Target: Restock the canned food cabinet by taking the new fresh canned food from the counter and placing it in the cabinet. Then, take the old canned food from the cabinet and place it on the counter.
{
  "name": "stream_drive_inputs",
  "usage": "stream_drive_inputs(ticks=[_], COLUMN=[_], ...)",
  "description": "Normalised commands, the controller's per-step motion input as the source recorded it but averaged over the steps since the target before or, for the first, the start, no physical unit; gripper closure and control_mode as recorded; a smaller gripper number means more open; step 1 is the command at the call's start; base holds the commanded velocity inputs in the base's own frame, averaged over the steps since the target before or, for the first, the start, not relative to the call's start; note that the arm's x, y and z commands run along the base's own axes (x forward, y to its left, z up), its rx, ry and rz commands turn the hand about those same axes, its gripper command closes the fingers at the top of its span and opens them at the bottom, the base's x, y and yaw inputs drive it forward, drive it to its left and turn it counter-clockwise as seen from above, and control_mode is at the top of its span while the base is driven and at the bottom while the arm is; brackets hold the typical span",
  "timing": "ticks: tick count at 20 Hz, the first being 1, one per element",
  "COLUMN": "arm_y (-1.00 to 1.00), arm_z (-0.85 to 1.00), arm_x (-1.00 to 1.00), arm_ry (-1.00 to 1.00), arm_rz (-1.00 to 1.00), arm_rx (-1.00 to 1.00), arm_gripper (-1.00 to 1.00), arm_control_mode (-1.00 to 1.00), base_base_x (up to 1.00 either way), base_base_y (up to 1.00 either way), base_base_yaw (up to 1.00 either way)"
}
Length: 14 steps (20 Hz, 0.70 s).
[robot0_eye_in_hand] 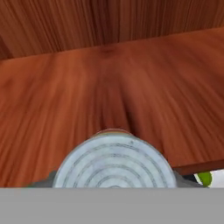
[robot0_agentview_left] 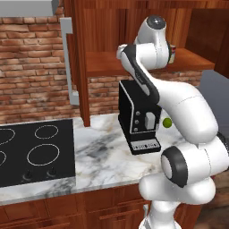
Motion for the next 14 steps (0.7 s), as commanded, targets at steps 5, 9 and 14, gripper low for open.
stream_drive_inputs(ticks=[5, 9, 14], arm_y=[0.0, -0.02, -0.01], arm_z=[-0.24, -0.34, -0.2], arm_x=[0.76, 0.58, 0.47], arm_ry=[0.0, 0.0, 0.0], arm_rz=[0.0, 0.0, 0.0], arm_rx=[-0.05, -0.08, -0.07], arm_gripper=[1.0, 1.0, -1.0], arm_control_mode=[-1.0, -1.0, -1.0], base_base_x=[0.0, 0.0, 0.0], base_base_y=[0.0, 0.0, 0.0], base_base_yaw=[0.0, 0.0, 0.0])
